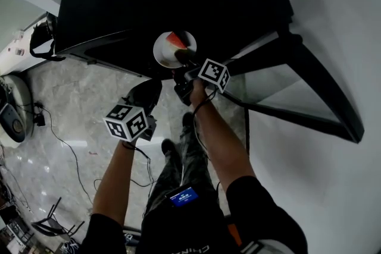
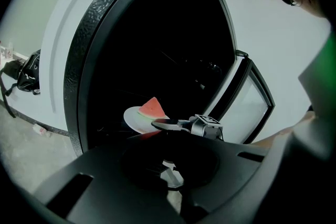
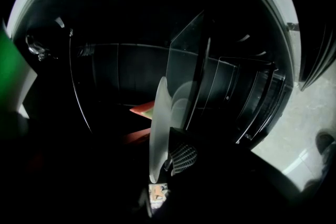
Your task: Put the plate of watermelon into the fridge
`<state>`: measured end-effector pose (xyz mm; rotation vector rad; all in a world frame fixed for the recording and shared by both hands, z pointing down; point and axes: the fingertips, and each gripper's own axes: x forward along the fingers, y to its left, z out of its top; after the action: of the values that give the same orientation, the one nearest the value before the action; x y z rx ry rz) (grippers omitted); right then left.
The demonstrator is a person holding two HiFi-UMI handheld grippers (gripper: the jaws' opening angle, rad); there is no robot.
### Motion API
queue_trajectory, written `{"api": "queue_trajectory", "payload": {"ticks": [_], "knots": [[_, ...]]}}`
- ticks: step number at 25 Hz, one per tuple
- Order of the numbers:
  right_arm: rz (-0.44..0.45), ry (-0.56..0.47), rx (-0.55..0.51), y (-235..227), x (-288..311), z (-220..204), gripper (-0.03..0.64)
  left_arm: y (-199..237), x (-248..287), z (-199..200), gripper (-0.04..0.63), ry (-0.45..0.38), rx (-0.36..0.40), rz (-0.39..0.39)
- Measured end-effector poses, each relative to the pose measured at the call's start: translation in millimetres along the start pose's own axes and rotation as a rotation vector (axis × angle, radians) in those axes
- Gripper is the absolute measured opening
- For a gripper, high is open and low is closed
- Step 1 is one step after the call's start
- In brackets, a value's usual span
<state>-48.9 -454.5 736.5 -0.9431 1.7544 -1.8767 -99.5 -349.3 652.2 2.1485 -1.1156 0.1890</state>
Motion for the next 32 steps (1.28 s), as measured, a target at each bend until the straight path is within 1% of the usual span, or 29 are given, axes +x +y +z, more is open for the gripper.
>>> {"api": "queue_trajectory", "payload": {"ticks": [9, 11, 12, 15, 17, 18, 20, 23, 29, 32], "knots": [[-0.092, 0.013, -0.067, 0.5, -5.1, -0.1, 0.033, 0.4, -6.3, -7.3, 0.012, 0.014, -0.008, -0.001], [-0.085, 0.014, -0.067, 5.0, -4.9, -0.3, 0.113, -0.3, -7.1, -8.2, 0.012, 0.017, -0.008, -0.003], [-0.082, 0.011, -0.062, 7.3, -4.9, 0.3, 0.141, -1.3, -7.1, -8.5, 0.012, 0.019, -0.008, -0.005], [-0.096, 0.001, -0.064, 10.5, -5.9, 1.2, 0.18, -4.2, -7.6, -9.0, 0.012, 0.02, -0.009, -0.009], [-0.116, -0.004, -0.074, 12.0, -7.3, 0.8, 0.231, -5.5, -8.5, -8.3, 0.012, 0.02, -0.008, -0.01], [-0.135, -0.003, -0.085, 11.5, -8.3, 0.3, 0.245, -6.3, -8.6, -7.7, 0.012, 0.019, -0.007, -0.011], [-0.175, 0.002, -0.102, 10.0, -9.8, -1.5, 0.253, -7.5, -8.7, -6.8, 0.012, 0.017, -0.011, -0.013], [-0.206, 0.006, -0.086, 9.3, -6.7, -3.3, 0.258, -8.5, -8.4, -6.3, 0.012, 0.017, -0.017, -0.013], [-0.353, 0.012, -0.088, 6.2, 1.6, -0.3, 0.275, -7.6, -3.0, -2.0, 0.012, 0.01, -0.028, -0.013], [-0.377, 0.007, -0.074, 8.1, 3.2, 0.3, 0.282, -8.7, -0.6, -2.1, 0.012, 0.01, -0.031, -0.015]]}}
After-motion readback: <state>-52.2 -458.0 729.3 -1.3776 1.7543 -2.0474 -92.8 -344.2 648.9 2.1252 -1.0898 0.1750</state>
